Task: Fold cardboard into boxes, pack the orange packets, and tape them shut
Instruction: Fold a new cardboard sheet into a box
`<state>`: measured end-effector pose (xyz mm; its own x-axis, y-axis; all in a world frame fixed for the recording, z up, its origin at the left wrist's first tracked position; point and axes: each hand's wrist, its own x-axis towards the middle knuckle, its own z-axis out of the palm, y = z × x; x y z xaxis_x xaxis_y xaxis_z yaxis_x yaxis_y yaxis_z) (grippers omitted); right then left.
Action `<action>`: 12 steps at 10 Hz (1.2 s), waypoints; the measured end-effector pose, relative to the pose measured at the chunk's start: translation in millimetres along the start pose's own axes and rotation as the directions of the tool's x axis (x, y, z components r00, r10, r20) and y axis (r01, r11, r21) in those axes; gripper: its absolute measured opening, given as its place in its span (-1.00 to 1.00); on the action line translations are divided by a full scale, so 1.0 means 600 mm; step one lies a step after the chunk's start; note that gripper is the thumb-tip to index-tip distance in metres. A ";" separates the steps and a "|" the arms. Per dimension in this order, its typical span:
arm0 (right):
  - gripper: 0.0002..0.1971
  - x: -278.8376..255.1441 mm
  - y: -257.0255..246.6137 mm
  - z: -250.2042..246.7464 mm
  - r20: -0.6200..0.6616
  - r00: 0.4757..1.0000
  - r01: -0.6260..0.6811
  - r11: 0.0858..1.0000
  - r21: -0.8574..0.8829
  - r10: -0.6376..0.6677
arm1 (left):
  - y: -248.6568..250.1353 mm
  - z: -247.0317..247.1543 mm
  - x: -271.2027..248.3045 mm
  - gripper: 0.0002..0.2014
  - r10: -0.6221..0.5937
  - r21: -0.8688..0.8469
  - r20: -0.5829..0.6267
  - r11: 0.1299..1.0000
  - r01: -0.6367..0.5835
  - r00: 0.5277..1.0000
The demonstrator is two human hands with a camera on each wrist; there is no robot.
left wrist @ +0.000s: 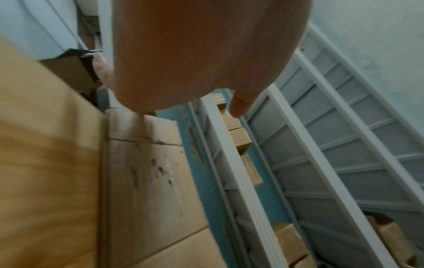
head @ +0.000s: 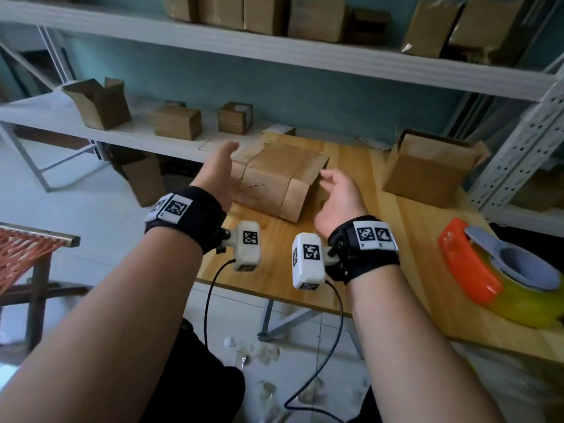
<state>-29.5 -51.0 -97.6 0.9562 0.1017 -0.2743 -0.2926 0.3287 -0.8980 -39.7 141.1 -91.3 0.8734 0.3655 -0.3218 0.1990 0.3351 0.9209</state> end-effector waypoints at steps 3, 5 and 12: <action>-0.61 -0.022 0.009 -0.020 -0.180 0.983 0.021 0.991 -0.133 -0.044 | -0.005 0.010 -0.024 -0.75 0.006 0.046 0.043 0.999 -0.008 0.999; -0.76 -0.047 -0.020 -0.069 -0.243 0.934 0.221 0.959 -0.175 -0.260 | -0.016 0.039 -0.073 -0.42 0.142 -0.109 0.056 0.985 -0.135 0.988; -0.27 -0.122 -0.053 -0.196 0.109 0.748 0.348 0.248 -0.904 -0.654 | -0.093 0.189 -0.108 -0.78 0.027 -0.108 0.168 0.994 -0.009 0.985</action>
<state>-89.9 -179.5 -89.3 0.9069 -0.0368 0.4196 0.2612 -0.7323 -0.6289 -57.1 0.2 -96.9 0.9409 0.2232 -0.2549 0.1418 0.4237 0.8946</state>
